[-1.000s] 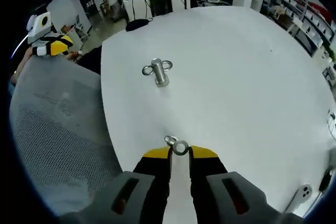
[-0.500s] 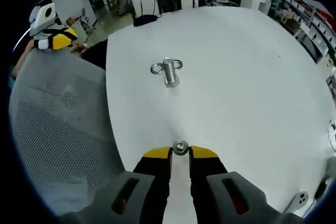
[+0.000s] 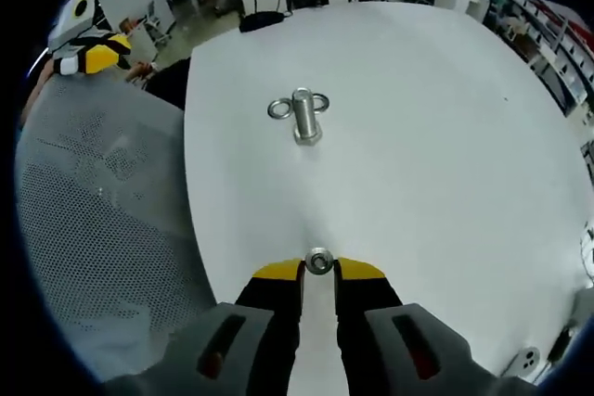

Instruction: Place the washer onto the threaded stud by aligning its center hole with the stud, sliding it down to the base, and recovering from edge contact or off-axis alignment until the washer reaches the visible bottom stop.

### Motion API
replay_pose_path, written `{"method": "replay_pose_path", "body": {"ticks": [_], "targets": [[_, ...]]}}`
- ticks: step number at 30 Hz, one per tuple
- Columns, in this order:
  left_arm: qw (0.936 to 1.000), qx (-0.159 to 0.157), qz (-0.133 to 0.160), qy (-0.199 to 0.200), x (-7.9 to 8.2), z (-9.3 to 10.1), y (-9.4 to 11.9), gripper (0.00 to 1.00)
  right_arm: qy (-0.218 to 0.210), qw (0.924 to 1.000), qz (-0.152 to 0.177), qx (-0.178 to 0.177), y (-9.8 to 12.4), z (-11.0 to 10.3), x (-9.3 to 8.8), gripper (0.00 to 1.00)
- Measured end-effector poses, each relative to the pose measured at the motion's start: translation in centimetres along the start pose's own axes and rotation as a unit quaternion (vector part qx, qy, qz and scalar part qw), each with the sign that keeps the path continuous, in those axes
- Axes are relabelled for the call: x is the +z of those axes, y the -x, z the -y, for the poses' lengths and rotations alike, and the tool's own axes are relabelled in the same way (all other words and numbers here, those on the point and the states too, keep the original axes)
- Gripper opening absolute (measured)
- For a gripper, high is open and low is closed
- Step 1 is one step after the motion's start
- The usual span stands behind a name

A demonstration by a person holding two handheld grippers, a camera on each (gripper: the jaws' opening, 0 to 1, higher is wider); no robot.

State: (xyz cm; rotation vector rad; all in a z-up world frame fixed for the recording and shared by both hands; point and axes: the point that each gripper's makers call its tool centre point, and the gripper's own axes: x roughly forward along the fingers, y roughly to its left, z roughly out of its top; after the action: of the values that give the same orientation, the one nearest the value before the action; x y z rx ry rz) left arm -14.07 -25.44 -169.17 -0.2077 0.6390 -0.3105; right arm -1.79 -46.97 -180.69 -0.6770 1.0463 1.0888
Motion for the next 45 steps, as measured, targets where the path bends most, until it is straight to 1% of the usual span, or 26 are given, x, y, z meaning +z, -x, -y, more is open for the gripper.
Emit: {"method": "replay_pose_path", "body": {"ticks": [7, 12, 17, 20, 23, 25, 29, 31, 35, 37, 39, 41, 44, 45], "targets": [[1.0, 0.002, 0.0, 0.001, 0.0, -0.1, 0.0, 0.08, 0.008, 0.9998, -0.016, 0.003, -1.2, 0.0, -0.5, 0.14], [1.0, 0.004, -0.002, 0.003, -0.1, -0.1, 0.0, 0.08, 0.022, 0.9992, -0.034, 0.003, -2.2, 0.1, -1.1, 0.14], [1.0, 0.007, -0.005, 0.005, -0.2, -0.2, 0.0, 0.08, 0.025, 0.9988, -0.041, 0.006, -2.8, 0.0, -1.3, 0.15], [1.0, 0.007, -0.004, 0.006, -0.2, -0.2, 0.0, 0.08, 0.044, 0.998, -0.045, 0.004, -2.9, 0.1, -1.4, 0.16], [0.9999, 0.007, -0.005, 0.006, -0.2, -0.2, 0.0, 0.08, 0.041, 0.9981, -0.046, -0.001, -2.5, 0.2, -1.4, 0.23], [0.9999, 0.007, -0.004, 0.006, -0.2, -0.2, 0.0, 0.08, 0.037, 0.9984, -0.042, -0.003, -2.0, 0.2, -1.4, 0.23], [1.0, 0.007, -0.004, 0.005, -0.2, -0.2, -0.1, 0.08, 0.026, 0.9993, -0.026, -0.007, -0.3, 0.2, -1.1, 0.24], [1.0, 0.006, -0.004, 0.005, -0.2, -0.2, -0.1, 0.08, 0.016, 0.9997, -0.015, -0.009, 0.9, 0.0, -0.9, 0.25], [1.0, 0.002, -0.007, 0.002, -0.3, -0.1, -0.1, 0.08, -0.019, 0.9989, 0.037, -0.022, 3.8, -0.1, 0.2, 0.27], [1.0, 0.001, -0.008, 0.002, -0.3, 0.0, -0.1, 0.08, -0.036, 0.997, 0.062, -0.029, 5.2, -0.2, 0.5, 0.29], [0.9999, 0.003, -0.011, 0.002, -0.4, -0.1, -0.1, 0.08, -0.053, 0.9942, 0.089, -0.028, 6.6, -0.8, 0.8, 0.3], [1.0, 0.001, -0.009, 0.002, -0.3, -0.1, -0.1, 0.08, -0.071, 0.9911, 0.11, -0.026, 7.9, -1.3, 0.8, 0.3], [1.0, -0.001, -0.01, 0.001, -0.3, 0.0, -0.1, 0.08, -0.085, 0.9869, 0.134, -0.031, 9.4, -1.7, 0.8, 0.3], [1.0, -0.002, -0.009, 0.001, -0.3, 0.0, -0.1, 0.08, -0.092, 0.9842, 0.148, -0.032, 10.1, -1.9, 1.0, 0.3]]}}
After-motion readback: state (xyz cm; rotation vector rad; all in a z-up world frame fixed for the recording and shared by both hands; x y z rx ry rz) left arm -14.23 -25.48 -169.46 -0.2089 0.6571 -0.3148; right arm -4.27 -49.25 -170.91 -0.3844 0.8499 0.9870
